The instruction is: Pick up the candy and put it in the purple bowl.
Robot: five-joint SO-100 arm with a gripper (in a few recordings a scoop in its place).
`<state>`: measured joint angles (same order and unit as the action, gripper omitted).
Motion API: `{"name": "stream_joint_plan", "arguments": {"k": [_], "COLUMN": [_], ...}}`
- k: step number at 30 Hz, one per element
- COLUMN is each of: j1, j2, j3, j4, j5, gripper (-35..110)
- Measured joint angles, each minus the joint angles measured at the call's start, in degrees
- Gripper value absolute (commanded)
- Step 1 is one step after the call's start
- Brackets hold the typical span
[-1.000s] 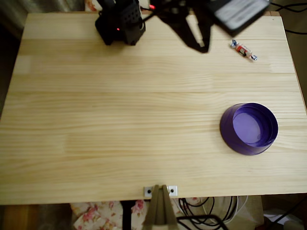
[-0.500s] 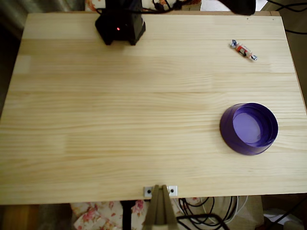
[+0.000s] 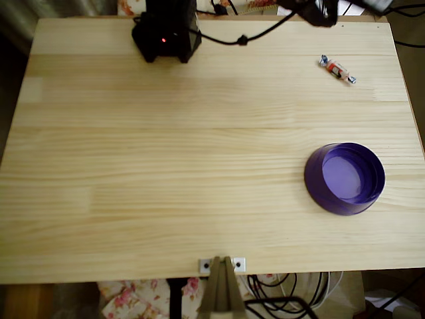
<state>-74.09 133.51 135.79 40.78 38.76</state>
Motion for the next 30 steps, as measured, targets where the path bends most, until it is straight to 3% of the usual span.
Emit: {"name": "stream_joint_plan", "arguments": {"k": [15, 30], "j1": [-3.4, -5.4], "j2": [-6.1, -32.9], "j3": [4.6, -18.2], "j4": [-14.2, -3.4], "j5": [4.1, 4.0], "gripper": [1, 2]}}
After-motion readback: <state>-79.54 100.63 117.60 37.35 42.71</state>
